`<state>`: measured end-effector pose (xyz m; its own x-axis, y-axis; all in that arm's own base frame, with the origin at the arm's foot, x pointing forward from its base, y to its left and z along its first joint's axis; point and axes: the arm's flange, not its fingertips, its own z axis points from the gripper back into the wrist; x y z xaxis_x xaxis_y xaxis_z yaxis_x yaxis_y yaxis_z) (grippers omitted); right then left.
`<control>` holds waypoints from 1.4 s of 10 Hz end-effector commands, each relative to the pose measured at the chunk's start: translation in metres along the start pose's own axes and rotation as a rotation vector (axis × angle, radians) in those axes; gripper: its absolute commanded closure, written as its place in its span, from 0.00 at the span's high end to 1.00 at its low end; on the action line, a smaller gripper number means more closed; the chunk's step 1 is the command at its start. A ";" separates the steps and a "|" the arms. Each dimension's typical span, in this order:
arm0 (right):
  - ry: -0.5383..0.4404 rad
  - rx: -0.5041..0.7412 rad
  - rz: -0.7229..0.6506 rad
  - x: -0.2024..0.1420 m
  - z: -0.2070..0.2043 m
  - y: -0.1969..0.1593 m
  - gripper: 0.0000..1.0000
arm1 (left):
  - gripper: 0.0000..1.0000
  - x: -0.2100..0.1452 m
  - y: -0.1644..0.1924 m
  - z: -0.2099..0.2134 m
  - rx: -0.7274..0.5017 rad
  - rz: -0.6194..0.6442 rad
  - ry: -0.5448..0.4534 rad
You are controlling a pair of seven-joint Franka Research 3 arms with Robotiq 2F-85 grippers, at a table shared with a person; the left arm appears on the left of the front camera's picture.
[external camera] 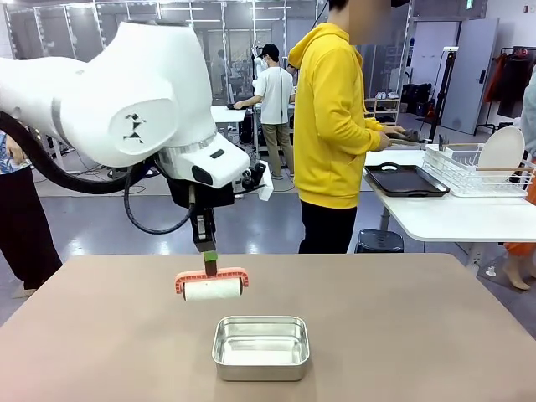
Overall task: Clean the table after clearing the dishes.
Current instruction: Place the Lint Roller back on top of the Airtight Container.
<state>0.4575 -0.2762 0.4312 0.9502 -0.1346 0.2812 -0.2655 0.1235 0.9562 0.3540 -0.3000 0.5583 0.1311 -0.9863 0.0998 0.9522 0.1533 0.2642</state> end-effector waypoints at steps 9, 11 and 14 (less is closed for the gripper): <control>0.000 0.001 0.021 -0.003 -0.001 0.001 0.98 | 0.22 0.051 -0.011 -0.034 -0.076 -0.116 0.021; 0.000 0.001 0.021 -0.003 -0.001 0.001 0.98 | 0.22 0.063 -0.006 -0.049 -0.099 -0.143 -0.012; 0.000 0.001 0.021 -0.003 -0.001 0.001 0.98 | 0.22 0.076 0.012 -0.079 -0.131 -0.194 -0.039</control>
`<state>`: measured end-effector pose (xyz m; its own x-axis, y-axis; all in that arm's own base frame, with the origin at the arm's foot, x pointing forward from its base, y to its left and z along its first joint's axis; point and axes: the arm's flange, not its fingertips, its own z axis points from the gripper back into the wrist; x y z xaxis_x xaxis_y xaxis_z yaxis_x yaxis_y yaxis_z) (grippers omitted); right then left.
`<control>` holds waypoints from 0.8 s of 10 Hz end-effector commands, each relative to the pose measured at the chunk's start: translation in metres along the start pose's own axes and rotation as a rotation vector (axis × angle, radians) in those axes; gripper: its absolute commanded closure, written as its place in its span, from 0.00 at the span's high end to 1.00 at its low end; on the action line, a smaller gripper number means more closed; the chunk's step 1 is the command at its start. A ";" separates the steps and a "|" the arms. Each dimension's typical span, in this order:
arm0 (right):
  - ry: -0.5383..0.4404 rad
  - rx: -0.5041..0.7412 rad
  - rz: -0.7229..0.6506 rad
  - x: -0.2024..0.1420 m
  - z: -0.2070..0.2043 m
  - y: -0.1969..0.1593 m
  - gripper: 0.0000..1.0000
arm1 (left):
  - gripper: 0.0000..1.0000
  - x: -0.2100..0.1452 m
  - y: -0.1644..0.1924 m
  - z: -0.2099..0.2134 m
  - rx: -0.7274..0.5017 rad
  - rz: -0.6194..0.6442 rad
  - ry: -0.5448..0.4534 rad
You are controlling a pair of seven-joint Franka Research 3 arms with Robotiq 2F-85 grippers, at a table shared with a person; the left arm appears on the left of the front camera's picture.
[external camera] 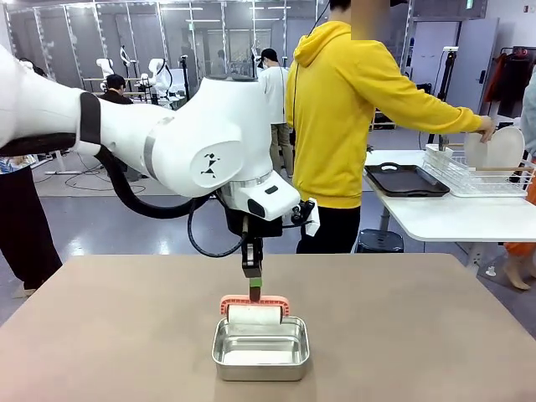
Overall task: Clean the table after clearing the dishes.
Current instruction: Place the Lint Roller back on top of the Airtight Container.
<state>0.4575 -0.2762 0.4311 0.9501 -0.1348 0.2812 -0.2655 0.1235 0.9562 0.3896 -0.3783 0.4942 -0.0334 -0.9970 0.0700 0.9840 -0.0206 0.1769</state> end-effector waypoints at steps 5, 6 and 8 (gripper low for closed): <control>0.000 0.001 0.021 -0.003 -0.001 0.001 0.98 | 0.22 0.001 0.005 -0.043 -0.088 -0.025 -0.051; 0.000 0.001 0.021 -0.003 -0.001 0.001 0.98 | 0.22 -0.001 0.007 -0.049 -0.107 -0.019 -0.053; 0.000 0.001 0.021 -0.003 -0.001 0.001 0.98 | 0.22 -0.006 0.011 -0.056 -0.086 -0.026 -0.045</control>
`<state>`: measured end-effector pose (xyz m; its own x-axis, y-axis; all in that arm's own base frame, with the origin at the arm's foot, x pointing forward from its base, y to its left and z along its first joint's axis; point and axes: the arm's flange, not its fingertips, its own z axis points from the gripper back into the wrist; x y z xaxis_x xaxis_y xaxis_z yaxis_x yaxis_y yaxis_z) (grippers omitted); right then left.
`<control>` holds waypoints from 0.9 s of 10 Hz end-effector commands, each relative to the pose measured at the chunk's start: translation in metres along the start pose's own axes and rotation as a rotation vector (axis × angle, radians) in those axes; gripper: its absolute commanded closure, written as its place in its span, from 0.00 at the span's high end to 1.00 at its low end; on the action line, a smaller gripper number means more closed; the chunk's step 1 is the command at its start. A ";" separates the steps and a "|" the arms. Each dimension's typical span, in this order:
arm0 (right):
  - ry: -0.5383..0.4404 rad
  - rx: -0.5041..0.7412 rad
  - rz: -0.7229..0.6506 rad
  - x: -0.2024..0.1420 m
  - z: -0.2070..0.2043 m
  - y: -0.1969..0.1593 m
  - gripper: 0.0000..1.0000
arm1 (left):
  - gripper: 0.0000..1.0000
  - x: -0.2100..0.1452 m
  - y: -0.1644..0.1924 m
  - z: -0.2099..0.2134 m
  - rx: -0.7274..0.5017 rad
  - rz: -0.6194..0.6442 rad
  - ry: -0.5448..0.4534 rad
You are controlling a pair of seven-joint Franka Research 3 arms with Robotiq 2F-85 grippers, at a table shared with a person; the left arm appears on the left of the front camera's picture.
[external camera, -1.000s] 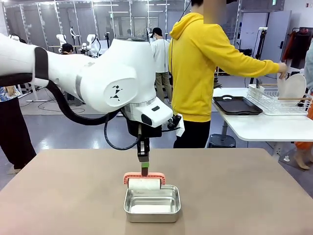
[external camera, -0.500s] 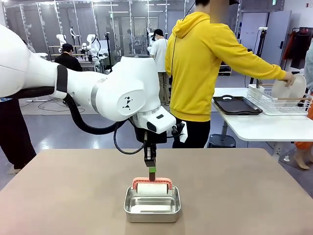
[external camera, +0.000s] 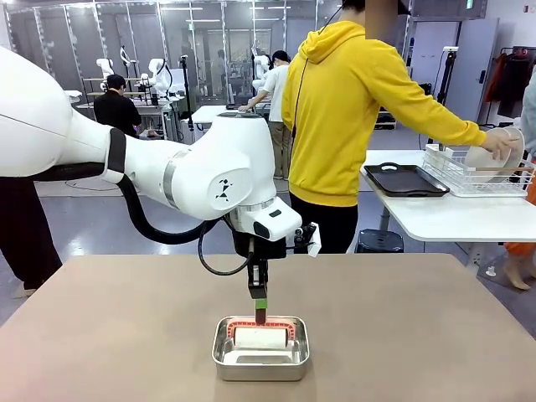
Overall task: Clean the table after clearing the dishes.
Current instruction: Place the Lint Roller back on top of the Airtight Container.
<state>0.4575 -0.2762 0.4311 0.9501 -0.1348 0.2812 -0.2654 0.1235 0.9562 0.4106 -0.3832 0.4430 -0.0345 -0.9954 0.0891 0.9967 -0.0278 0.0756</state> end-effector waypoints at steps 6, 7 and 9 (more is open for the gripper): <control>0.000 0.001 0.021 -0.003 -0.001 0.001 0.98 | 0.22 -0.019 0.017 -0.029 0.037 -0.037 -0.046; 0.000 0.001 0.021 -0.003 -0.001 0.001 0.98 | 0.22 -0.021 0.020 -0.034 0.041 -0.035 -0.053; 0.000 0.001 0.021 -0.003 -0.001 0.001 0.98 | 0.22 -0.020 0.022 -0.043 0.024 -0.048 -0.053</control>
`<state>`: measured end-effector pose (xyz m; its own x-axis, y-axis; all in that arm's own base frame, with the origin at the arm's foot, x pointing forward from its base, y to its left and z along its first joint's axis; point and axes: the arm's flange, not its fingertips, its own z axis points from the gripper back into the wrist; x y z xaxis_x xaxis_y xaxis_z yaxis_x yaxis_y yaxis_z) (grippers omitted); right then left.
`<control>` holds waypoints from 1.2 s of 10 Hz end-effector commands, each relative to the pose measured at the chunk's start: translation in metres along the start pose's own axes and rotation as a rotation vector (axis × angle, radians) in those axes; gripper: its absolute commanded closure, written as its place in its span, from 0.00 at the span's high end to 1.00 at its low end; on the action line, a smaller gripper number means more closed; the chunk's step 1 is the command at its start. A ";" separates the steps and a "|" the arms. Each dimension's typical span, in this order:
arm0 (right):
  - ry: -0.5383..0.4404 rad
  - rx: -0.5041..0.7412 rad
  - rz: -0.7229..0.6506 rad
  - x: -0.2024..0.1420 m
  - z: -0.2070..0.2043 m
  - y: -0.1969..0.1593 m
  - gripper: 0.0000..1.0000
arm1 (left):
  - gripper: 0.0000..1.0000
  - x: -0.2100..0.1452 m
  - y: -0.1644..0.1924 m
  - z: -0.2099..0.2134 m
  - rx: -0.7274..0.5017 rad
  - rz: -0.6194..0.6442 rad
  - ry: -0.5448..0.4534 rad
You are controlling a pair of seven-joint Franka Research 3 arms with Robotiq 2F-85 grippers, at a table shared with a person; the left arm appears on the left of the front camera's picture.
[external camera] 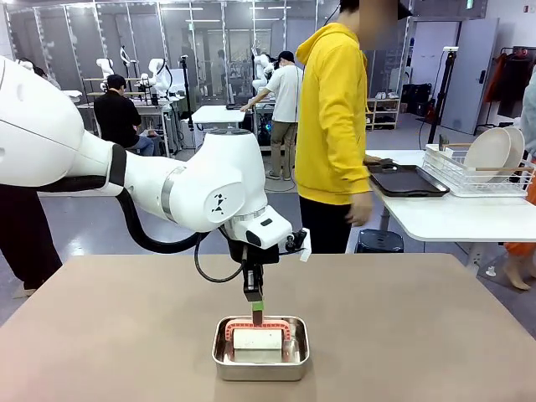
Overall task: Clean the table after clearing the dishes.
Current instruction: Place the Lint Roller back on top of the Airtight Container.
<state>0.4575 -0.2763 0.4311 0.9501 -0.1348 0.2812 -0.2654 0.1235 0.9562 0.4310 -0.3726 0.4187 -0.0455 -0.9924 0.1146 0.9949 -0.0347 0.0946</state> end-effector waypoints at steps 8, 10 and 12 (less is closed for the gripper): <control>0.000 0.001 0.021 -0.003 -0.001 0.001 0.98 | 0.34 -0.001 0.005 -0.005 -0.030 -0.032 0.020; 0.000 0.001 0.021 -0.003 -0.001 0.001 0.98 | 0.51 -0.003 0.006 0.002 -0.019 -0.012 0.005; 0.000 0.001 0.021 -0.003 -0.001 0.001 0.98 | 0.65 -0.002 0.005 0.014 -0.004 -0.019 0.002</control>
<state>0.4575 -0.2762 0.4311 0.9501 -0.1348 0.2812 -0.2655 0.1235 0.9562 0.4380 -0.3721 0.4221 -0.0456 -0.9931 0.1082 0.9956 -0.0363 0.0860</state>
